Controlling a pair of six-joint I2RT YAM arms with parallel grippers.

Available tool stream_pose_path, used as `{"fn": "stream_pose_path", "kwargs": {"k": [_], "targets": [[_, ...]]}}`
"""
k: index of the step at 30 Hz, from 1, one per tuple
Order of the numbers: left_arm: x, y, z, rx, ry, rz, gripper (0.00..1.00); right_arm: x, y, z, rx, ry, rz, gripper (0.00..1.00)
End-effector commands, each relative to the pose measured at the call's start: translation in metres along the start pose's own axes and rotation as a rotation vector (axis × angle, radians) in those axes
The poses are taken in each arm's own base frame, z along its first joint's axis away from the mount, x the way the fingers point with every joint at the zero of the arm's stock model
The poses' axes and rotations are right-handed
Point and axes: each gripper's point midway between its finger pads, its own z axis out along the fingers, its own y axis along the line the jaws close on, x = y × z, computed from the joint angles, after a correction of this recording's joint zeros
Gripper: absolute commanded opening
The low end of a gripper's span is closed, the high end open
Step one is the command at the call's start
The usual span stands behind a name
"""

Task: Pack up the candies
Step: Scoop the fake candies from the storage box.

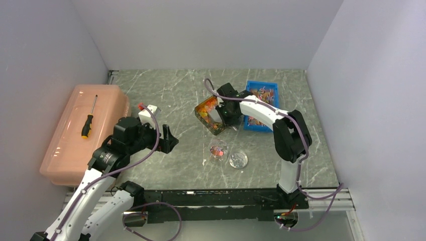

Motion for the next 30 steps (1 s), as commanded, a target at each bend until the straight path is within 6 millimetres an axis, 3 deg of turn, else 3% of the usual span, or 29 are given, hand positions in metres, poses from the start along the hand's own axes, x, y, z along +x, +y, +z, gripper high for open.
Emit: {"fn": "stream_pose_path", "kwargs": {"k": [1,11,19,30], "targets": [[-0.004,0.005,0.002,-0.025,-0.013,0.011,1.00,-0.023,0.001,-0.024,0.004,-0.154,-0.023,0.00],[-0.003,0.010,0.003,-0.048,-0.009,0.008,0.99,-0.023,0.005,-0.047,-0.011,-0.288,-0.047,0.00],[-0.001,0.013,0.005,-0.066,0.001,0.003,0.99,-0.015,0.008,-0.076,-0.014,-0.391,-0.071,0.00],[-0.001,0.017,0.006,-0.084,0.007,0.000,0.99,0.027,0.019,-0.123,0.003,-0.380,-0.096,0.00]]}}
